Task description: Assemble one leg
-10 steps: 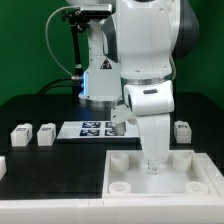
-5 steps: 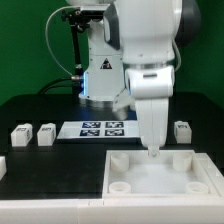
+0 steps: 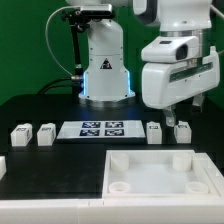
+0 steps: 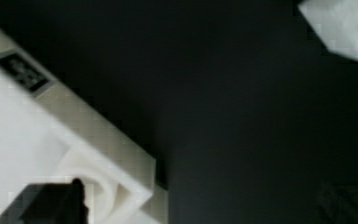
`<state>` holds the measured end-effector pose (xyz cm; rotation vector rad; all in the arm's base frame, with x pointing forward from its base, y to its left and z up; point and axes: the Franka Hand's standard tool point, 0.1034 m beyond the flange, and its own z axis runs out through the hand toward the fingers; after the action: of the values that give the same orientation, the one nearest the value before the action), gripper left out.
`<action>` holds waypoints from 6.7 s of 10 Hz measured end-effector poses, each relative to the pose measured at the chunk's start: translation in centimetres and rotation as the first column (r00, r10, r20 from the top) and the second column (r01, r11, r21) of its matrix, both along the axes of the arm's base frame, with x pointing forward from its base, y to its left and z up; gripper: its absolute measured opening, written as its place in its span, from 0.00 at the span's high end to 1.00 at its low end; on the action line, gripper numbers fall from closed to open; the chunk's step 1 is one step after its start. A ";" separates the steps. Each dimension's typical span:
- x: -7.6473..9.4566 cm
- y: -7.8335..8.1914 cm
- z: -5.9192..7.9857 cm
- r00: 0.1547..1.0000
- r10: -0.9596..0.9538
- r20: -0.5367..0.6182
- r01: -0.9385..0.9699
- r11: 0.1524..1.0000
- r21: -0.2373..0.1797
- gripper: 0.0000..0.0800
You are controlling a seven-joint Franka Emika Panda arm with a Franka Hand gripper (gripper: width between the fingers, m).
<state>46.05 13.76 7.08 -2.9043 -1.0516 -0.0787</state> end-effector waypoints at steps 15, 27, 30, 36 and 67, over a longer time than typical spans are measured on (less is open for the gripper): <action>-5.9 2.4 -3.8 0.491 -0.663 -0.565 0.478 0.747 -0.462 0.19; -8.9 3.1 -6.5 0.404 -0.689 -0.602 0.407 0.725 -0.556 0.53; -8.9 3.1 -6.5 0.405 -0.689 -0.602 0.407 0.725 -0.556 0.64; -4.5 -0.4 -0.2 0.482 -0.586 -0.652 0.341 0.810 -0.476 0.64; 16.4 -2.5 -0.2 0.735 -0.562 0.379 0.448 0.822 0.350 0.64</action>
Offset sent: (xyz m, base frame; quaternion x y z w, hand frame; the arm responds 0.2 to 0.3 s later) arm -0.0307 -0.0007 -0.0202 0.0092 -0.0945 0.3569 0.9293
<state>62.45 11.26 6.88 -2.9054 -0.1851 -0.9044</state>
